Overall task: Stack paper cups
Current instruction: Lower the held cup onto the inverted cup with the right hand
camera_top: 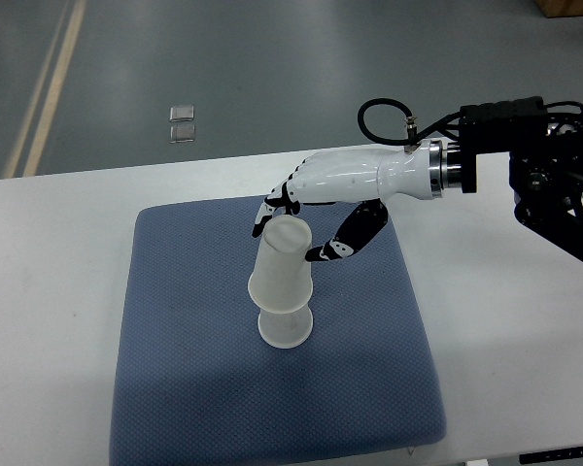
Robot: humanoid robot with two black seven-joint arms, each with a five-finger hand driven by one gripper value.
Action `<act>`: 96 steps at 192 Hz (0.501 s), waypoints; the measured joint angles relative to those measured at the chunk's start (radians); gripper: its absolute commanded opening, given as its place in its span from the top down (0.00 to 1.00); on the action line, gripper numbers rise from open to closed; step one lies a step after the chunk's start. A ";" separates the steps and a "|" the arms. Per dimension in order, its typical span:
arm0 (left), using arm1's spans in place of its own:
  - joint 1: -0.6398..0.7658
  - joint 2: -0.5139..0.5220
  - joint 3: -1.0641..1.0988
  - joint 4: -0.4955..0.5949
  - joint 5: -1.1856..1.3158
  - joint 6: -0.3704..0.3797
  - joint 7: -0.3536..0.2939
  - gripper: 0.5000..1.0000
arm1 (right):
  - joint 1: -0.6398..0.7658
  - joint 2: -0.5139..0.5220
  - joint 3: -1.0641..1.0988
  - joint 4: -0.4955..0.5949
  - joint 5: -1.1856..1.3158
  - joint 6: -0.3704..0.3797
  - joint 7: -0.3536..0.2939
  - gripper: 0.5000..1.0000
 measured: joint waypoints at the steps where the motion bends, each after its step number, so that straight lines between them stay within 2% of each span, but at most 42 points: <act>1: 0.000 0.000 0.000 0.000 0.000 0.000 0.000 0.00 | -0.001 0.000 0.000 0.001 0.000 0.001 0.000 0.82; 96: 0.000 0.000 0.000 0.000 0.000 0.000 0.000 0.00 | -0.016 0.004 0.000 0.008 -0.016 -0.009 -0.006 0.83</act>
